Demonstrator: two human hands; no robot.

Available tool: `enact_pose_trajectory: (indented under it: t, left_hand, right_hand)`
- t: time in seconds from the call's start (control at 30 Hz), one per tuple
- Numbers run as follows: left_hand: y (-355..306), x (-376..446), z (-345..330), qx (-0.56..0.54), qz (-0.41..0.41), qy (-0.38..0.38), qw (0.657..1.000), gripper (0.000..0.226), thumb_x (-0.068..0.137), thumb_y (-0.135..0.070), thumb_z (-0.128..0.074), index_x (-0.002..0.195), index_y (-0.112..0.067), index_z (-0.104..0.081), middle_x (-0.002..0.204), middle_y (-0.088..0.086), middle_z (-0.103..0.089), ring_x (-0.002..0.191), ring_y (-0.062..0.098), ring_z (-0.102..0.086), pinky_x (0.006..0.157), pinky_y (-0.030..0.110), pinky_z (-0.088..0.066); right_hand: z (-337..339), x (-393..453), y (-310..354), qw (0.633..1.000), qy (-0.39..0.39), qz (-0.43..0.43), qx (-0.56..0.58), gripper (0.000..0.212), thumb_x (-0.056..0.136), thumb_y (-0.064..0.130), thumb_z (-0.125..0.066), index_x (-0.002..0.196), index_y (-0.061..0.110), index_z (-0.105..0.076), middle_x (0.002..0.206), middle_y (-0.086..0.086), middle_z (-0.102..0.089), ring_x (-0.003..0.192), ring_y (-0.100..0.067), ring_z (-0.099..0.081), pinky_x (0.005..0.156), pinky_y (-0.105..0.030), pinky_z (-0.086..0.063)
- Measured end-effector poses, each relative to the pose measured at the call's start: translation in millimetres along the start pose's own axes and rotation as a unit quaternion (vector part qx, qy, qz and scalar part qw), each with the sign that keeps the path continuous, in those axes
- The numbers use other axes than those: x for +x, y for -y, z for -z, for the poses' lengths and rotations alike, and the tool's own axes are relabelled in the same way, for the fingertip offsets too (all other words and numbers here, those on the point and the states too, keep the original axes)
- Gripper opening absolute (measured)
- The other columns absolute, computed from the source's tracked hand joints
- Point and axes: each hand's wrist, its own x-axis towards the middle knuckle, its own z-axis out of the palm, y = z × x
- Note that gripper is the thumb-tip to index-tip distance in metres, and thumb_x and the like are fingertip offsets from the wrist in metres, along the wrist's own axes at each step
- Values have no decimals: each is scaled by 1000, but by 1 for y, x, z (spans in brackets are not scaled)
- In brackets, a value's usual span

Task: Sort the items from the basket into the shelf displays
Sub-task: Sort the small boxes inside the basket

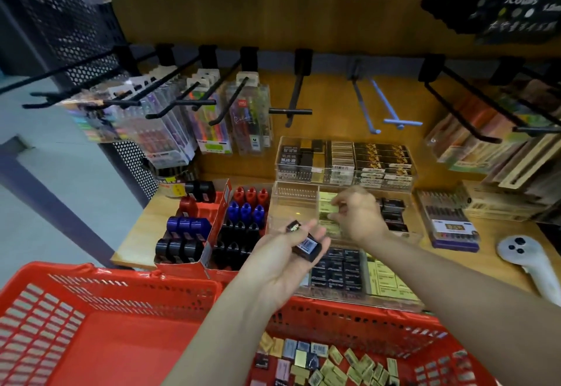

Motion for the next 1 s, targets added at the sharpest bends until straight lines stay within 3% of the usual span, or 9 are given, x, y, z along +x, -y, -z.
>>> enact_pose_trajectory:
  t: [0.13, 0.2, 0.27, 0.33, 0.53, 0.67, 0.77, 0.9, 1.0]
  left_hand:
    - [3, -4, -3, 11, 2, 0, 1000, 23, 96, 6, -52, 119, 9, -54, 116, 28, -66, 100, 35, -70, 65, 38, -62]
    - [5, -7, -4, 33, -3, 10, 999, 23, 95, 6, -53, 118, 9, -59, 122, 29, -62, 105, 33, -67, 71, 35, -62]
    - [10, -10, -5, 65, -10, 24, 998, 24, 95, 5, -55, 119, 7, -61, 123, 26, -62, 103, 29, -70, 74, 33, -61]
    - [15, -15, -9, 136, -28, 40, 989, 27, 95, 2, -57, 121, 2, -63, 122, 21, -65, 98, 25, -72, 75, 29, -60]
    - [35, -28, -25, 353, -143, 91, 920, 20, 91, -4, -67, 110, -8, -64, 85, 8, -71, 82, 22, -74, 74, 25, -58]
    - [36, -31, -31, 454, -176, 113, 866, 17, 92, -8, -67, 109, -6, -65, 87, 9, -71, 71, 16, -70, 65, 22, -55]
    - [33, -29, -34, 473, -186, 100, 855, 15, 91, -15, -69, 106, -12, -68, 83, -1, -67, 62, 14, -59, 62, 24, -51]
    - [28, -23, -38, 456, -174, 94, 867, 12, 92, -21, -67, 104, -19, -68, 61, -6, -58, 55, 11, -52, 60, 20, -47]
    - [28, -16, -37, 452, -153, 85, 875, 12, 95, -20, -64, 107, -18, -66, 59, -6, -55, 54, 10, -49, 59, 19, -47]
  right_hand:
    - [25, -25, 7, 995, -43, 57, 71, 19, 94, 21, -64, 110, 14, -72, 115, -2, -66, 100, -15, -63, 96, -36, -52]
    - [47, -45, 13, 984, 31, 46, 170, 19, 97, 30, -59, 109, 24, -73, 107, 7, -72, 92, -12, -68, 88, -35, -57]
    - [66, -68, 20, 946, 119, 10, 300, 13, 93, 33, -63, 102, 33, -72, 94, 11, -75, 82, -15, -73, 74, -33, -61]
    - [78, -86, 23, 922, 140, -8, 362, 12, 87, 31, -69, 99, 31, -72, 91, 9, -76, 81, -16, -74, 69, -27, -61]
    - [97, -113, 15, 885, 98, -73, 449, 16, 88, 15, -71, 97, 2, -73, 81, -13, -73, 69, -16, -68, 71, -28, -60]
    - [112, -119, 6, 840, 80, -123, 523, 19, 89, 8, -69, 108, 4, -69, 93, -19, -74, 77, -21, -71, 82, -30, -60]
    - [122, -118, -2, 823, 70, -111, 553, 27, 88, 4, -68, 113, 13, -66, 93, -19, -74, 87, -27, -73, 82, -29, -59]
    - [123, -118, -11, 858, 74, -56, 505, 26, 82, 5, -74, 107, 10, -70, 86, -18, -74, 81, -27, -75, 73, -25, -59]
    - [117, -115, -20, 942, 13, 2, 336, 24, 76, 15, -82, 97, 24, -73, 80, 0, -73, 72, -10, -73, 69, -18, -57]
